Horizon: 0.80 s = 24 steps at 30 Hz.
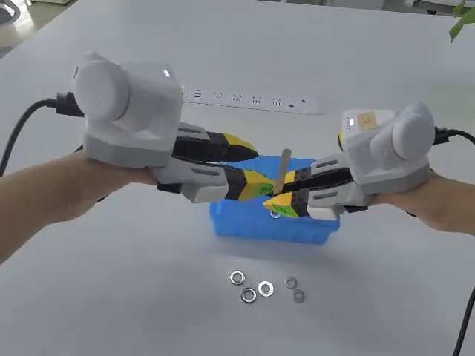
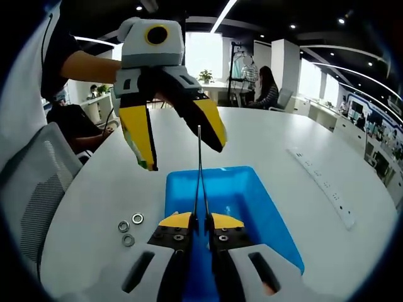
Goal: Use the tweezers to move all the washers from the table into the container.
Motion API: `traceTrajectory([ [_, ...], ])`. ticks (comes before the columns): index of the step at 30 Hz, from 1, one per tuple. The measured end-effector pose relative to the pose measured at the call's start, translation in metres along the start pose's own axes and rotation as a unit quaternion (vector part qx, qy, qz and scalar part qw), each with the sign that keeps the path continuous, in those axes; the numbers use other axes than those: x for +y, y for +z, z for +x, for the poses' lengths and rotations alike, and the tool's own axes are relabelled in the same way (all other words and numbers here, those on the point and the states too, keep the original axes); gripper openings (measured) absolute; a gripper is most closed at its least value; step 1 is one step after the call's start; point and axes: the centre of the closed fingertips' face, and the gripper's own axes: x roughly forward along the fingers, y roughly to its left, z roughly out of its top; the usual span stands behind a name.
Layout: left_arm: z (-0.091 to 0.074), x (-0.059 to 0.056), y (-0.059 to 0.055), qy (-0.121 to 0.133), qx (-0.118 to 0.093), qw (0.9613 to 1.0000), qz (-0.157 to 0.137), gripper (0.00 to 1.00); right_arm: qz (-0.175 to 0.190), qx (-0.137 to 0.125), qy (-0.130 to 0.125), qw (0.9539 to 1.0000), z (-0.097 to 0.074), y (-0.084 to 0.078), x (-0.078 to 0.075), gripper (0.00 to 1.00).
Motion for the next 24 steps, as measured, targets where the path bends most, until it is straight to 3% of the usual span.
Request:
traceTrajectory([
  [5, 0.008, -0.001, 0.006, -0.012, -0.004, 0.9999, 0.003, 0.3, -0.004, 0.002, 0.006, 1.0, 0.002, 0.001, 0.003, 0.1],
  [12, 0.01, -0.004, 0.003, -0.026, 0.012, 0.9994, 0.017, 0.25, -0.007, 0.002, 0.009, 0.9999, 0.003, 0.002, 0.004, 0.1],
  [17, 0.011, -0.008, 0.002, -0.037, 0.013, 0.9991, 0.013, 0.21, -0.008, 0.001, 0.01, 0.9999, 0.004, 0.003, 0.004, 0.1],
  [24, 0.012, -0.009, 0.001, -0.037, 0.02, 0.9983, 0.039, 0.12, -0.007, 0.004, 0.015, 0.9999, 0.005, 0.001, 0.006, 0.1],
])
